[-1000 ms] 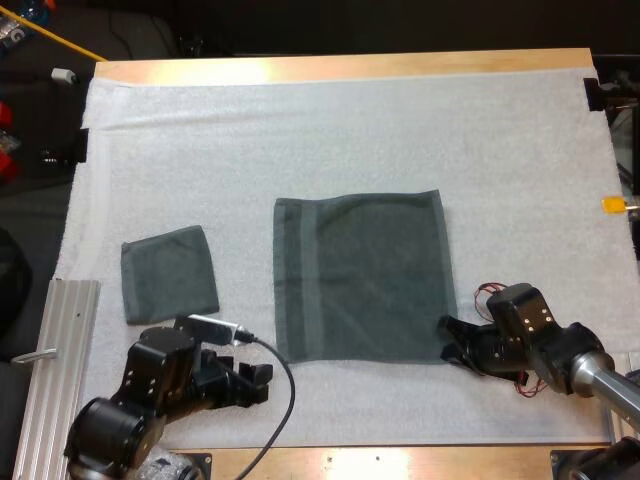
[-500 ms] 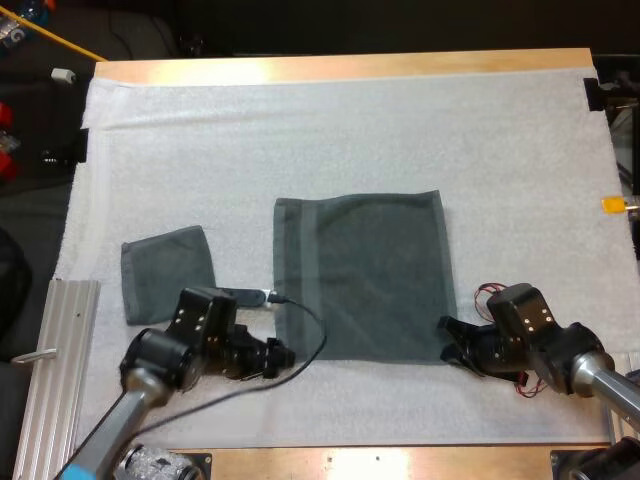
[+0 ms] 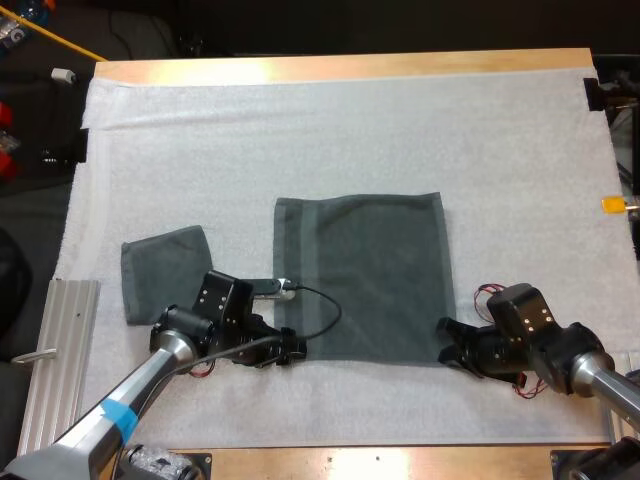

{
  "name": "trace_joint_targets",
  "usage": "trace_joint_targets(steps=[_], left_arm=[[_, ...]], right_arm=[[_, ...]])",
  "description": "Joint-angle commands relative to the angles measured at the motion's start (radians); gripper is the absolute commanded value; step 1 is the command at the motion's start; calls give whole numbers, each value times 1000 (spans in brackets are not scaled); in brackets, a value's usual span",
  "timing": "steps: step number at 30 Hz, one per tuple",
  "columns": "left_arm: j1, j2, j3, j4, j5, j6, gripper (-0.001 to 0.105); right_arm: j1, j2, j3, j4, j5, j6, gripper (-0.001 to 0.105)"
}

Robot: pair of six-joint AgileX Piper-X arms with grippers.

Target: Pick towel from pile, fold and stack

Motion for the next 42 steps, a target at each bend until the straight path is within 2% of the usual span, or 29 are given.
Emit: trace_joint_targets(steps=[1,5,12,19,30,32,37,42], left_arm=[[0,21,5,-27,-4,-3,62],[0,52,2,-32,11,-3,62],[0,86,-7,-39,119,-3,62],[0,86,-7,-37,122,-3,59],[0,86,-7,-30,122,5,11],[0,86,-7,-30,120,9,1],[0,80,-7,-17,119,17,0],[0,-28,-12,84,117,107,0]], right_arm=[[-4,-9,2,8,-15,-11,0],[-4,-9,2,8,-15,-11,0],[-4,-9,2,8,-15,-11,0],[-4,-9,2,8,-15,-11,0],[-4,-9,2,8,-17,-11,0],[-4,-9,2,8,-45,-11,0],[-4,-17,-5,8,-76,-14,0],[-4,-118,-8,13,-54,-19,0]])
